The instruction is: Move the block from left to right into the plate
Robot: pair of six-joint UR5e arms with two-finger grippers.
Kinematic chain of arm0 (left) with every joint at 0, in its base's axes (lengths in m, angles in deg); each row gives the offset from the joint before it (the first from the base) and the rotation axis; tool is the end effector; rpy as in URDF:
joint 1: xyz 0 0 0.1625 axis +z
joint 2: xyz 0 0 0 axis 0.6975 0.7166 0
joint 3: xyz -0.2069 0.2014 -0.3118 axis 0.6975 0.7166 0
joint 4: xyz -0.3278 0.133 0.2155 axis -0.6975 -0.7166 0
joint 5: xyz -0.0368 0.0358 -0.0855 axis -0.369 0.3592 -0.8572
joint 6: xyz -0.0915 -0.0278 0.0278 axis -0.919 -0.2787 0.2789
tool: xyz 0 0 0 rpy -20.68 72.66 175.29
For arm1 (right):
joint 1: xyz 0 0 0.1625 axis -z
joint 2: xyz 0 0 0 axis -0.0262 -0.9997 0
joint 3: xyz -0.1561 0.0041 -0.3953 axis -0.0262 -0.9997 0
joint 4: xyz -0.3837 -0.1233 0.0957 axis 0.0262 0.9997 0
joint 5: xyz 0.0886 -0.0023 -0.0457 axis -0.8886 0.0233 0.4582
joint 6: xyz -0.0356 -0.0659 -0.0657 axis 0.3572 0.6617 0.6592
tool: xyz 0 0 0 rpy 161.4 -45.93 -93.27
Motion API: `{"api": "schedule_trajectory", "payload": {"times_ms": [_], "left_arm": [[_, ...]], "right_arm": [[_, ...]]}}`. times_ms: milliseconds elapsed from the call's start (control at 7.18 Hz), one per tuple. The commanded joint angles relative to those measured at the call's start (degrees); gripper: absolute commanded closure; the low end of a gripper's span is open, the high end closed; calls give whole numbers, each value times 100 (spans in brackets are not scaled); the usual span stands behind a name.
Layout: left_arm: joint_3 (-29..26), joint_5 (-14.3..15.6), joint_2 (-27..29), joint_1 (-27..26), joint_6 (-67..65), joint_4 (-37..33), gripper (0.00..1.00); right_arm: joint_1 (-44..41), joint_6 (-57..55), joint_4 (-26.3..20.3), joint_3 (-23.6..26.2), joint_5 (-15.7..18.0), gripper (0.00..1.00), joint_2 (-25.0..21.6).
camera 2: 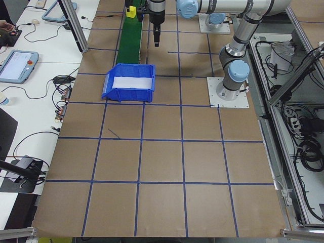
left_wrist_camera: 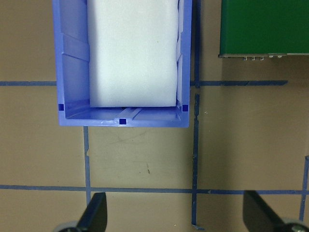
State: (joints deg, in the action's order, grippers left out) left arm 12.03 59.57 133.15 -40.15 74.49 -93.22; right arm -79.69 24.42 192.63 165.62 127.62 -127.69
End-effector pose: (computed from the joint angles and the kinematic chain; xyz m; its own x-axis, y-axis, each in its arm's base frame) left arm -0.0833 -0.4732 0.4982 -0.9991 -0.0114 -0.0418 -0.0111 0.9999 -0.0069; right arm 0.0088 -0.6957 0.2749 -0.9765 0.1260 -0.1750 0.1361 0.9896 -0.0468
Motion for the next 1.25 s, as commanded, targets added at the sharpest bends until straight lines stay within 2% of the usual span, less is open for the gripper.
{"api": "schedule_trajectory", "payload": {"times_ms": [0, 139, 418, 557, 697, 836, 975, 1114], "left_arm": [[8, 1, 0, 0, 2, 0, 0], [0, -8, 0, 0, 10, 0, 0], [8, 1, 0, 0, 10, 0, 0], [8, -8, 0, 0, 19, 0, 0], [8, 1, 0, 0, 28, 0, 0], [8, 1, 0, 0, 28, 0, 0], [8, 1, 0, 0, 28, 0, 0], [8, 1, 0, 0, 28, 0, 0]], "right_arm": [[23, 263, 163, 35, 188, 7, 124], [31, 264, 164, 35, 425, 23, 124], [67, 351, 155, 35, 558, 52, 116], [75, 360, 146, 35, 733, 57, 89], [128, 508, 120, -17, 1039, 57, 20], [424, 1067, 50, 43, 1181, 57, -138], [932, 1664, -438, 61, 1192, 57, -339], [1398, 2366, -651, 157, 1374, 58, -489]]}}
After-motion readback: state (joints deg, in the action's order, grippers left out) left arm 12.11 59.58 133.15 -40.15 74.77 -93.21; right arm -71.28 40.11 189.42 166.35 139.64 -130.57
